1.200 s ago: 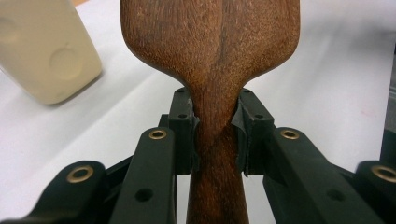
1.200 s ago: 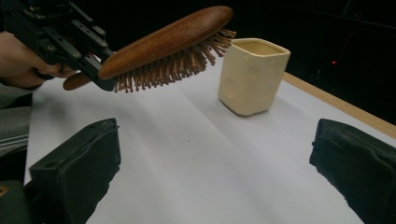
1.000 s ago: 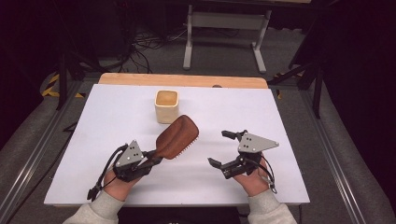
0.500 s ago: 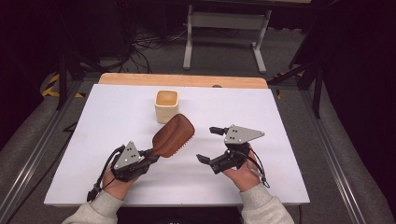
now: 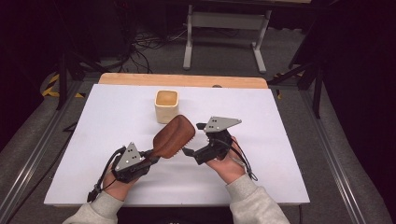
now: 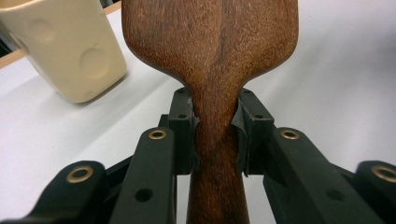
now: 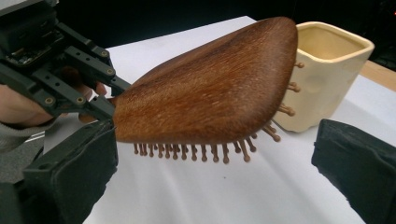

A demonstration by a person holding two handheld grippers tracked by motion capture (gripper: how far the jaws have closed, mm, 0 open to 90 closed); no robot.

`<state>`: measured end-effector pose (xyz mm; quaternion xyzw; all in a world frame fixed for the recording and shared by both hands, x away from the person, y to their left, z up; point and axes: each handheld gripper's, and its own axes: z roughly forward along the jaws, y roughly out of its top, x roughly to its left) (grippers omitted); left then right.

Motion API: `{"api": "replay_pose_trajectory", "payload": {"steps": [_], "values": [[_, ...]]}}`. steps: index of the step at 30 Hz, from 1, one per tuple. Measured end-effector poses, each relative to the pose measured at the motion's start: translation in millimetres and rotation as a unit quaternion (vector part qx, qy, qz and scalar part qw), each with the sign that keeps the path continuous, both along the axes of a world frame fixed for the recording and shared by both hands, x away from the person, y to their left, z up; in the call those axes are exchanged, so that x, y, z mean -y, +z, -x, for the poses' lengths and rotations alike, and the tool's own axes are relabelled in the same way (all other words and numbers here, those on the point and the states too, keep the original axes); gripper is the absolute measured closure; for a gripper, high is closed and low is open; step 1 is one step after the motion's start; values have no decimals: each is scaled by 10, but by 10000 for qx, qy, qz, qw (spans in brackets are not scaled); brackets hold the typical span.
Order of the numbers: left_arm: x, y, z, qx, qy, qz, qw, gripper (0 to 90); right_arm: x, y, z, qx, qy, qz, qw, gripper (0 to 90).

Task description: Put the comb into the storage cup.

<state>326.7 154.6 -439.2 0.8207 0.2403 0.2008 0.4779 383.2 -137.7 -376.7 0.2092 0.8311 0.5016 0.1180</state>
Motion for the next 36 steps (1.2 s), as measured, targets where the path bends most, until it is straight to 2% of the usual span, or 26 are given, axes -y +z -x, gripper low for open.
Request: {"api": "replay_pose_trajectory", "payload": {"steps": [14, 18, 23, 29, 32, 36], "values": [[5, 8, 8, 8, -60, 38, 10000, 723, -237, -52, -160, -450, 146, -73, 9989, 12], [3, 8, 8, -9, -59, 57, 10000, 722, -253, -53, -177, -602, 228, -141, 9978, 63], [0, 7, 4, -24, -73, 69, 9999, 721, -241, -36, -194, -781, 179, -204, 9966, 115], [11, -12, -3, -57, -48, -13, 10000, 723, -256, -7, -183, -891, 127, -57, 9959, 175], [4, -16, -11, -83, -35, -31, 10000, 724, -250, 17, -178, -934, 173, -91, 9954, 244], [31, -38, -6, -75, -13, -177, 9998, 725, -219, 73, -187, -1117, 286, -187, 9932, 364]]}}
